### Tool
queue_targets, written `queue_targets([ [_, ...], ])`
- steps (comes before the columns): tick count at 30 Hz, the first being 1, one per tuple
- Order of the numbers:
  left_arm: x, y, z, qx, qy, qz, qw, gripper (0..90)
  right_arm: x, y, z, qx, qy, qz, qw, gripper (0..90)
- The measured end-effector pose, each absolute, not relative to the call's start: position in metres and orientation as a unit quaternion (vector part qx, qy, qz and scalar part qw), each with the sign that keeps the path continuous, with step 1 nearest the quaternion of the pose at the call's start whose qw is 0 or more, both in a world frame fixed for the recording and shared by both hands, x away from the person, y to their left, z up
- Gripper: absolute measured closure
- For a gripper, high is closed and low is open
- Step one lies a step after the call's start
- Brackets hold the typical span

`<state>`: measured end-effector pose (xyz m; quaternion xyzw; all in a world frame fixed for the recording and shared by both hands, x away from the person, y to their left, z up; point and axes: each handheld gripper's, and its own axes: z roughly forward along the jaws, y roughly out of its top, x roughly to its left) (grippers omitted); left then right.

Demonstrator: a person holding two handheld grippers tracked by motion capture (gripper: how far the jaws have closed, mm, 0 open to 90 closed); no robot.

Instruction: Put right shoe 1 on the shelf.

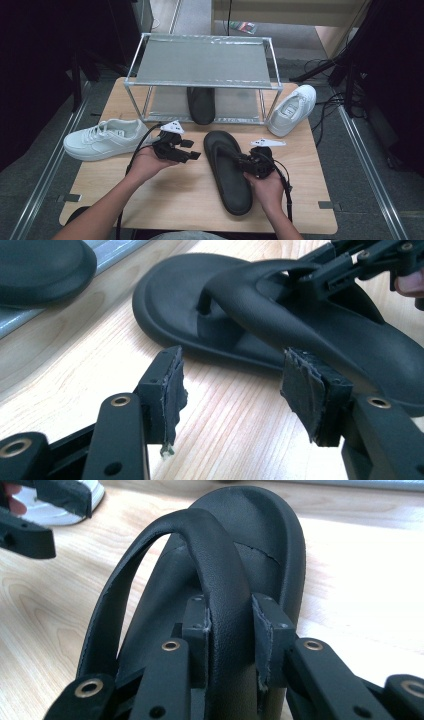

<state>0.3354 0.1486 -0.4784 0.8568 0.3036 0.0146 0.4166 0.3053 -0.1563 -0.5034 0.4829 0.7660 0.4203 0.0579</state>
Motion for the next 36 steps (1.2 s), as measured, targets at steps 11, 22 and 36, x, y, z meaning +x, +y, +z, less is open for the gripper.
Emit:
queue_targets([
  [11, 0.326, 0.160, -0.477, 0.847, 0.313, 0.013, 0.429, 41.8, 0.324, -0.171, -0.490, 0.493, 0.751, 0.432, 0.080, 72.1],
  [22, 0.313, 0.171, -0.481, 0.843, 0.324, 0.018, 0.430, 41.5, 0.352, -0.177, -0.486, 0.507, 0.741, 0.426, 0.110, 72.1],
  [36, 0.304, 0.170, -0.481, 0.843, 0.313, 0.014, 0.437, 41.4, 0.400, -0.164, -0.493, 0.537, 0.727, 0.404, 0.136, 71.9],
])
